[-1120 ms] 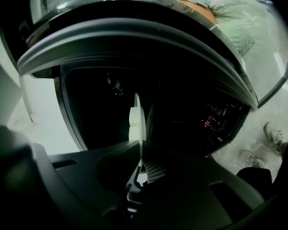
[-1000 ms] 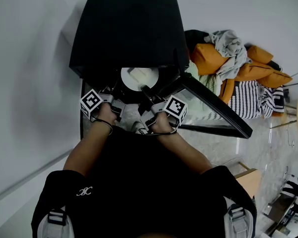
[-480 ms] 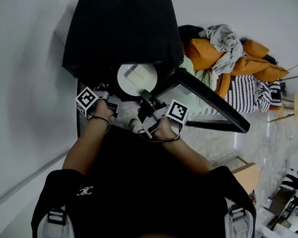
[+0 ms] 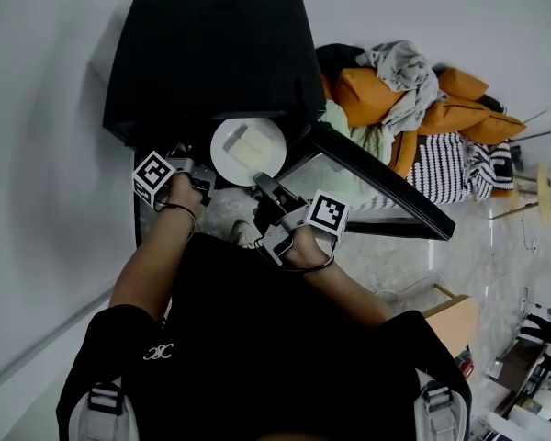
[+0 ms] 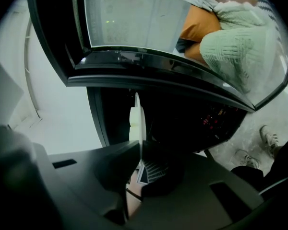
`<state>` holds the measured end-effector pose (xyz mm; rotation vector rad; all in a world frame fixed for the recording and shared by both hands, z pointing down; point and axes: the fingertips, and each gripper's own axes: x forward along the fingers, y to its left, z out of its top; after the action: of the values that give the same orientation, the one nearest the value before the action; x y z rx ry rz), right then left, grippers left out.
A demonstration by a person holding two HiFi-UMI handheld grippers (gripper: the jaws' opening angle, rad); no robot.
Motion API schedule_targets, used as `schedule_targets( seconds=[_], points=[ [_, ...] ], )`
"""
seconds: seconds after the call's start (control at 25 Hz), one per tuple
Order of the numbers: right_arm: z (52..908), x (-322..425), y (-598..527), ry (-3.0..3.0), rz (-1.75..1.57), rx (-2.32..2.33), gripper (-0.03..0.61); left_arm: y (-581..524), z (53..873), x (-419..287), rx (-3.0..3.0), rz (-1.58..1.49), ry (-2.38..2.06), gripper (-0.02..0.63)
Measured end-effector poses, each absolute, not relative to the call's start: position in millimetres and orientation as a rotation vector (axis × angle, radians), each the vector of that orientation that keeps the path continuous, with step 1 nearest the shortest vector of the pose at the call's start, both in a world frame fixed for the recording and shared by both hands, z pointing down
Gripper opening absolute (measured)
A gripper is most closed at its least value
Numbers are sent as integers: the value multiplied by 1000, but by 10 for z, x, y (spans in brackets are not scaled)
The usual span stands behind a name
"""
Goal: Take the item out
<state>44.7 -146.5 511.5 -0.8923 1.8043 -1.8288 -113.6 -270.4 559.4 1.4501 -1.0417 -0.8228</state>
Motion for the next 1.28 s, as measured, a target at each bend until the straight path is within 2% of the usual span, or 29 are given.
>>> schedule_targets(
  seconds=[0.96,1.12,1.28],
  points=[
    [5088,434,-1406,1833,-1863,-845,23,-2830,5503,-1177,1560,-779,-1062,43],
    [5088,429,-1435,1826,-1863,-831,23,-2732,5457,-1121,1608,-752,-1039,102],
    [5094,380,-1467,1835,-1866,-820,23,-2583,5467,-1130,1628,-707,-1044,103]
  ],
)
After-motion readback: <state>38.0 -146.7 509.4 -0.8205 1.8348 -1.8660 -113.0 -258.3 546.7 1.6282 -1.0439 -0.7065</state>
